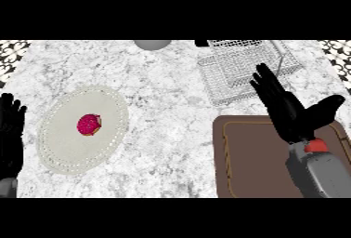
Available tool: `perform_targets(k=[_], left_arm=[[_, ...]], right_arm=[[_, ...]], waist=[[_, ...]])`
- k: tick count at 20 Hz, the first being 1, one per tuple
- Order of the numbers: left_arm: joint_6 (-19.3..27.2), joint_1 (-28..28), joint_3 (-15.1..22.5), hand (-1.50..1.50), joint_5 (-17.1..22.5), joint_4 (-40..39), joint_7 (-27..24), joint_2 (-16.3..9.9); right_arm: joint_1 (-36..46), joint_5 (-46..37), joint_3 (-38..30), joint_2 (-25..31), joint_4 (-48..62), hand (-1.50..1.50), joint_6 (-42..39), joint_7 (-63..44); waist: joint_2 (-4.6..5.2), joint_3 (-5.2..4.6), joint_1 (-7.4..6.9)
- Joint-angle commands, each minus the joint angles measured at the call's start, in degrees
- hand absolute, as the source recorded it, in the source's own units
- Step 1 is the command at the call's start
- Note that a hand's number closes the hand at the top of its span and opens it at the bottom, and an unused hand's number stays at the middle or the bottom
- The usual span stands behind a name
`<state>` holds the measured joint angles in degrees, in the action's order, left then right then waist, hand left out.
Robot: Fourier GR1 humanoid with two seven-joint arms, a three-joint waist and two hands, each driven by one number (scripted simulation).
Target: Pick the bell pepper from the tray and place it in the tiered basket
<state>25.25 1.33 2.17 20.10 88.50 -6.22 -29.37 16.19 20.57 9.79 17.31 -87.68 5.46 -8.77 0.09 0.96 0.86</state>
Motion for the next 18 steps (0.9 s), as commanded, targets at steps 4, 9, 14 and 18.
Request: perform_targets(k=[4,9,14,18], left_arm=[[-6.95,-1.35,6.87,0.00,1.70,-0.36,4.16,1.91],[-10.59,-1.74,11.82,0.00,4.29,0.08,6.95,5.63],[-12.81,-7.43,15.98,0.00,3.13,-0.09,11.21,6.57],[-14.50,-9.99,15.72,0.00,3.16,-4.29,11.55,8.06]], right_arm=[[-8.68,11.01,-14.01,-1.78,-4.16,1.50,-8.00,23.18],[-14.72,20.57,-29.72,-8.08,7.22,-1.50,1.48,25.60],[-21.73,21.56,-35.19,-5.13,16.60,-1.50,-21.52,44.78],[-29.00,12.72,-34.69,1.08,18.44,-1.50,-27.57,50.47]], waist=[[-0.26,-0.29,5.23],[1.15,-0.10,7.79],[0.42,-0.50,2.29],[0.11,-0.89,0.58]])
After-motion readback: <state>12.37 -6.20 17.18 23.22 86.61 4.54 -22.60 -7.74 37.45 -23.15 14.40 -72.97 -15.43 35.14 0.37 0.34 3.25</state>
